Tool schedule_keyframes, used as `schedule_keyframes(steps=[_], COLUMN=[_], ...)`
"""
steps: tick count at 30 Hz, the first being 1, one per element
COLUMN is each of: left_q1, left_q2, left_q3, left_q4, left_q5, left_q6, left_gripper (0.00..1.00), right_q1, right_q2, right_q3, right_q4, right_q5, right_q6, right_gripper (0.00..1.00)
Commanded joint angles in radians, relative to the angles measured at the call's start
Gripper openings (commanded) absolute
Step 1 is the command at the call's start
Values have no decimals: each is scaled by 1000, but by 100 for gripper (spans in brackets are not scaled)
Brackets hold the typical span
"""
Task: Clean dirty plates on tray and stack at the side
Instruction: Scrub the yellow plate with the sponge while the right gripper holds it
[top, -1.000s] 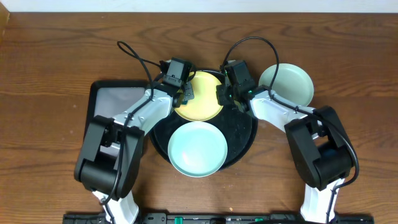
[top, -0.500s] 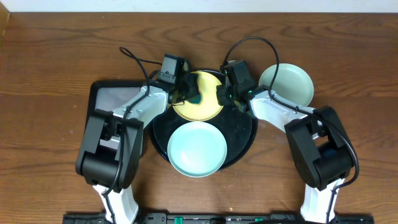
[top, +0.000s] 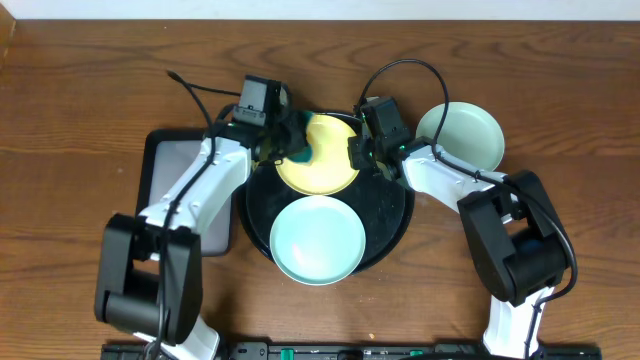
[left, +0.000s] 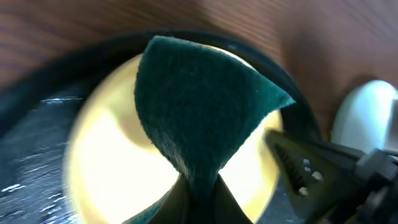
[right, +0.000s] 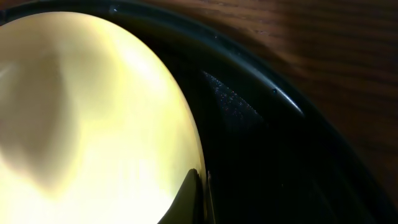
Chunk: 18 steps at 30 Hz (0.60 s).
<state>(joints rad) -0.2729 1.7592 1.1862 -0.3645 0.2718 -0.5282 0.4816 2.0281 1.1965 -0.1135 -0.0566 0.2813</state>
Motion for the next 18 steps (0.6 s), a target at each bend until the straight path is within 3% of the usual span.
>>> schedule_keyframes(steps=[1,10,18], left_q1=[0,-1,-5], left_q2=[24,171,208], left_q3=[0,-10,-10], left_q4=[-40,-27,51], left_q5=[-171,-192,80], left_q6=[-8,-5,-21], left_gripper=[7,8,8], right_q1=[5,5,5], right_q2=[25,25,25], right_q3=[-3,-3,-3], right_q4=[-10,-10,-10], right_q5=[0,0,0], right_q6=[-5,-5,-5], right_gripper=[1,1,1])
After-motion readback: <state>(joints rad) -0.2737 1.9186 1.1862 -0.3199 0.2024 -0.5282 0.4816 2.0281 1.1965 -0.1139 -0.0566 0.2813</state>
